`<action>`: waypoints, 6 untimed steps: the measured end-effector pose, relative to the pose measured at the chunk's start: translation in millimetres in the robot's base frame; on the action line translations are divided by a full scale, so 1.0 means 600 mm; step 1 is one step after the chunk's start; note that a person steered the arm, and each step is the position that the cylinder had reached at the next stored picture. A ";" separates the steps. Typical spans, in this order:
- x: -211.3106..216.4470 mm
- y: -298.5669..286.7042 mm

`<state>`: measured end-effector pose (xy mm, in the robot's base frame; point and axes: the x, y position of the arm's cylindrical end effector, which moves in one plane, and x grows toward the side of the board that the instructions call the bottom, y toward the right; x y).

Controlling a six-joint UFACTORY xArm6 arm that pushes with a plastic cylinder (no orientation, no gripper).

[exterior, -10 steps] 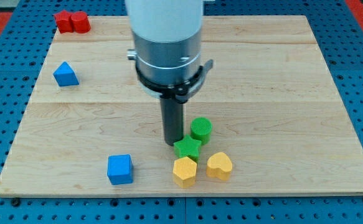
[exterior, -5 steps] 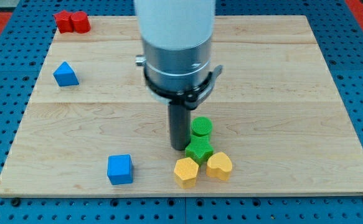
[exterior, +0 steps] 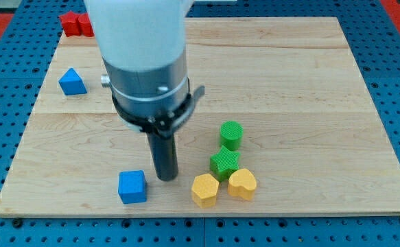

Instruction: Push the yellow hexagon to the right side of the blue cube

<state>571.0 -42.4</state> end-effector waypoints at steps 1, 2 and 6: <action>0.012 0.037; 0.056 0.016; 0.080 0.158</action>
<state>618.8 52.5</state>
